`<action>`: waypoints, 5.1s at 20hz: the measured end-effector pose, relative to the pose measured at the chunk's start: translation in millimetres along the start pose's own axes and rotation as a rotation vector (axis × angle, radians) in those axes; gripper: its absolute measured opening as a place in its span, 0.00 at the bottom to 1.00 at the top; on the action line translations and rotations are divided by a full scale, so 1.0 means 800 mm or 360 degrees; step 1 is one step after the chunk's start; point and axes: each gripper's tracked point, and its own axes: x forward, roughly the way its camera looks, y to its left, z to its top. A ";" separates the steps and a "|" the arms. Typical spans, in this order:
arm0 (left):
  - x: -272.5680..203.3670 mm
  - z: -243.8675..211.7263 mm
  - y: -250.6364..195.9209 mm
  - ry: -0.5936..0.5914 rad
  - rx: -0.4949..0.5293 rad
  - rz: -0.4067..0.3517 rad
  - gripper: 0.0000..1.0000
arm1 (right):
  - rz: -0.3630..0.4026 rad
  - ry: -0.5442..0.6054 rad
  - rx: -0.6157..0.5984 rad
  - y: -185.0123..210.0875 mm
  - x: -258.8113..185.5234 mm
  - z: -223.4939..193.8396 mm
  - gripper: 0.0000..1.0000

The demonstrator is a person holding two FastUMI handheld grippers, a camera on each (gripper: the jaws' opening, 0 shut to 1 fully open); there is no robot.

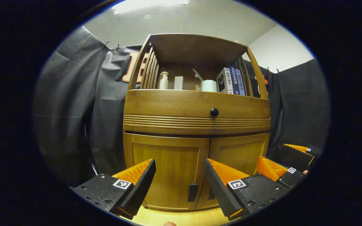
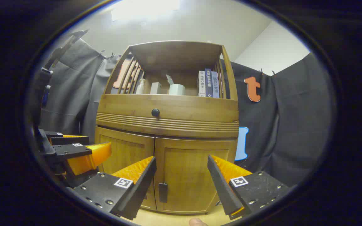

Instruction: Open the right door of the double-door shoe cabinet with the right hand, and open the left door with the left hand.

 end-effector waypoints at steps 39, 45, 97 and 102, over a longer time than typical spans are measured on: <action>-0.075 -0.010 0.188 0.0093 0.0176 0.0668 0.92 | 0.0135 0.0700 -0.0108 0.068 0.128 -0.254 0.49; -0.081 -0.013 0.183 0.0099 0.0147 0.0650 0.96 | 0.0061 0.0668 0.0038 0.063 0.113 -0.239 0.28; -0.082 -0.031 0.121 0.0115 -0.0042 0.0227 0.92 | -0.0112 0.0680 0.0125 0.056 0.122 -0.258 0.25; -0.080 -0.033 0.087 0.0121 -0.0038 0.0050 0.93 | -0.0236 0.0695 0.0141 0.049 0.122 -0.247 0.24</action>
